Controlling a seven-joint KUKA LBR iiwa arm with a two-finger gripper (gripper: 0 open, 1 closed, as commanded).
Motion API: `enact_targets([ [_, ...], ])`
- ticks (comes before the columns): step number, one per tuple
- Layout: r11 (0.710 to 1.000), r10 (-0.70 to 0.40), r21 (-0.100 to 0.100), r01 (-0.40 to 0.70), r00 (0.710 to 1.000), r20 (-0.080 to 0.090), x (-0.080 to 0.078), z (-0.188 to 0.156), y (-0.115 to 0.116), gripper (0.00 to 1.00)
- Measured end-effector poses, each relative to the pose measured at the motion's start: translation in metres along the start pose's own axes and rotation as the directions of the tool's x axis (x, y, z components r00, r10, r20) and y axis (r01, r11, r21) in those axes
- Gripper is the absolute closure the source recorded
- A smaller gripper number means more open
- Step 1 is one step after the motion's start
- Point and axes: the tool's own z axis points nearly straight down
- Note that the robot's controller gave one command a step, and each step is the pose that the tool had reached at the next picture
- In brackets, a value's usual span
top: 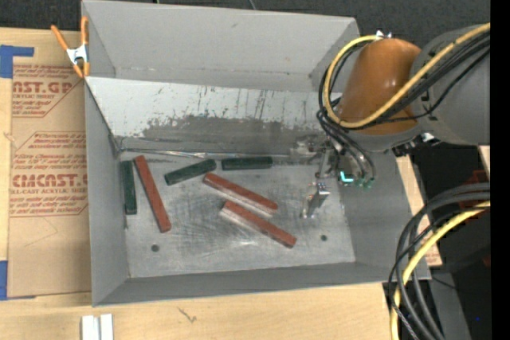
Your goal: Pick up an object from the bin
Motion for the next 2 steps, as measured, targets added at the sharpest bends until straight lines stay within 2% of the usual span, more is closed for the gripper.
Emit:
enact_targets([
  [1, 1.0, -0.001, 0.001, 0.001, 1.0, 0.007, -0.002, -0.004, 0.0001, 1.0],
  [2, 1.0, -0.001, 0.001, 0.001, 1.0, 0.007, -0.002, -0.004, 0.0001, 0.0],
])
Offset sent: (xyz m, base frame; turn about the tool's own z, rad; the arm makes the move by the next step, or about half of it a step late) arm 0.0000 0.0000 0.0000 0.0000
